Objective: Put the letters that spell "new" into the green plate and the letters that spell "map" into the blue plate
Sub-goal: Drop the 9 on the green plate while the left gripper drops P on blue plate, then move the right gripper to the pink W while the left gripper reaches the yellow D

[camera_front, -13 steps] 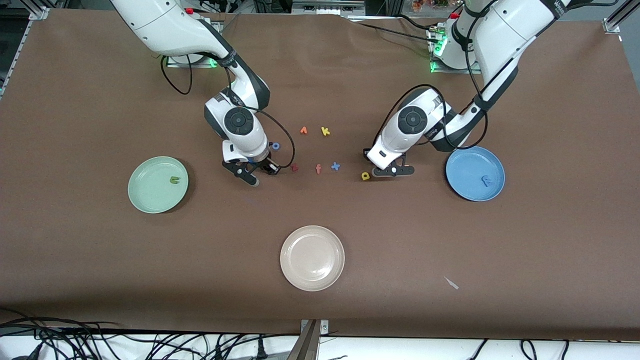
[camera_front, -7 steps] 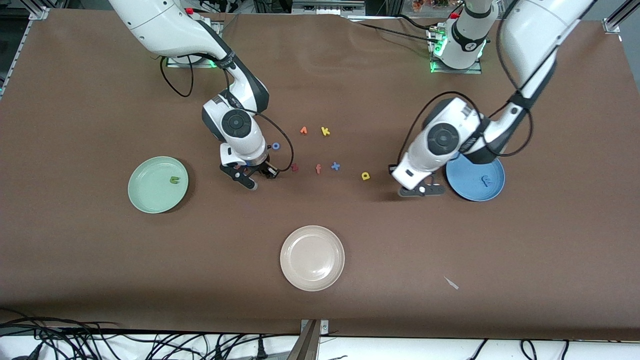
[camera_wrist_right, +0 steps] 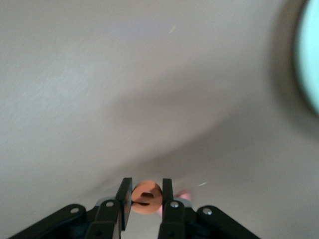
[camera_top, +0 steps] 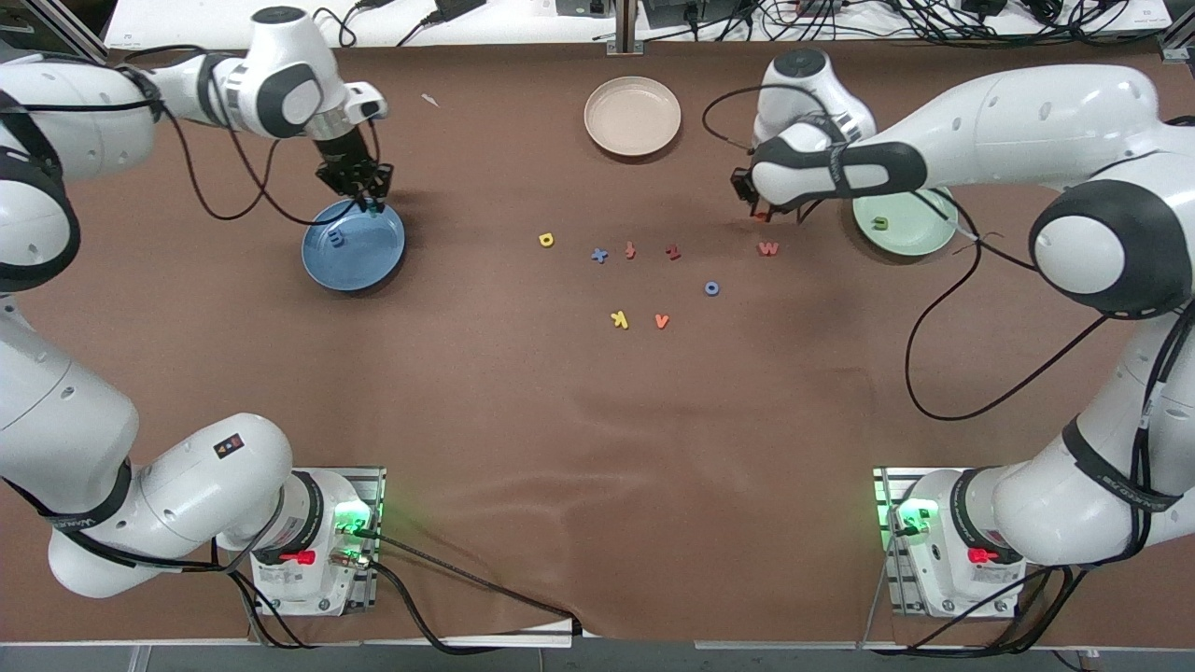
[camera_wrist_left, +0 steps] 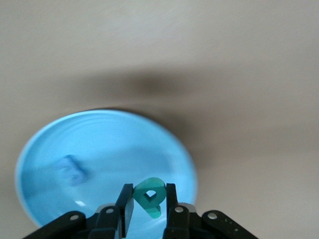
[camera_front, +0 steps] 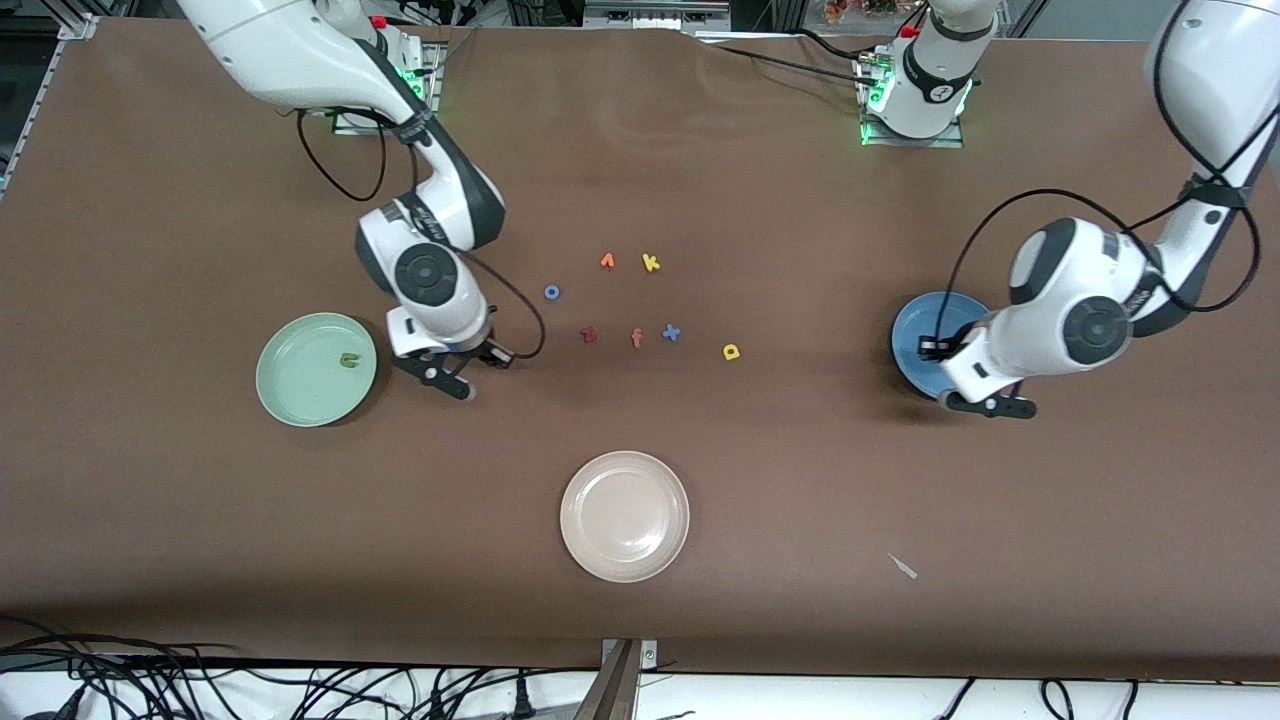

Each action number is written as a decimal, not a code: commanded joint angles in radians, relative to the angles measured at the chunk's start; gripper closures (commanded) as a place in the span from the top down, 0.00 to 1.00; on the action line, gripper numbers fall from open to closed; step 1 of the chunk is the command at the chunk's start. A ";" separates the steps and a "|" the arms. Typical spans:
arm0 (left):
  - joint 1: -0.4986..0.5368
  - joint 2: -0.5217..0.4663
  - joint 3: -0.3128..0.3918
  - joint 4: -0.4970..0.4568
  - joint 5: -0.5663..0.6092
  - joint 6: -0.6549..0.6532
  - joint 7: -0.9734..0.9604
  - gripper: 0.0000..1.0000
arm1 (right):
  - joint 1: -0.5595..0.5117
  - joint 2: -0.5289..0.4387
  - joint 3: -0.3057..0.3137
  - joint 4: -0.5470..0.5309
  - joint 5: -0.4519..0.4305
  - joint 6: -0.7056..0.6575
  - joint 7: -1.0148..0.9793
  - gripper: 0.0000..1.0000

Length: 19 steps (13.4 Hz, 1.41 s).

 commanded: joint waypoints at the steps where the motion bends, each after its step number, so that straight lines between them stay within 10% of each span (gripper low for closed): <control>1: 0.061 0.042 -0.008 -0.010 0.041 -0.002 0.093 0.10 | -0.018 -0.076 -0.036 -0.023 0.001 -0.082 -0.142 0.02; 4: 0.063 0.101 0.018 -0.010 0.117 0.006 0.094 0.17 | -0.018 -0.129 -0.114 -0.080 0.001 -0.087 -0.299 0.01; 5: 0.061 0.104 0.023 -0.010 0.117 0.005 0.093 0.34 | -0.018 -0.142 -0.138 -0.098 0.006 -0.085 -0.352 0.01; 6: 0.063 0.102 0.023 -0.007 0.117 0.005 0.093 0.99 | -0.018 -0.157 -0.163 -0.121 0.015 -0.073 -0.403 0.01; 13: 0.019 0.076 -0.180 0.008 0.048 0.005 -0.317 1.00 | -0.019 -0.195 -0.344 -0.293 0.023 0.154 -0.706 0.09; 15: -0.084 0.082 -0.188 0.018 0.050 0.027 -0.488 1.00 | -0.022 -0.179 -0.352 -0.290 0.065 0.164 -0.691 0.97; 19: -0.341 0.147 -0.104 0.073 0.062 0.231 -0.813 1.00 | -0.010 -0.189 -0.338 -0.264 0.259 0.133 -0.625 1.00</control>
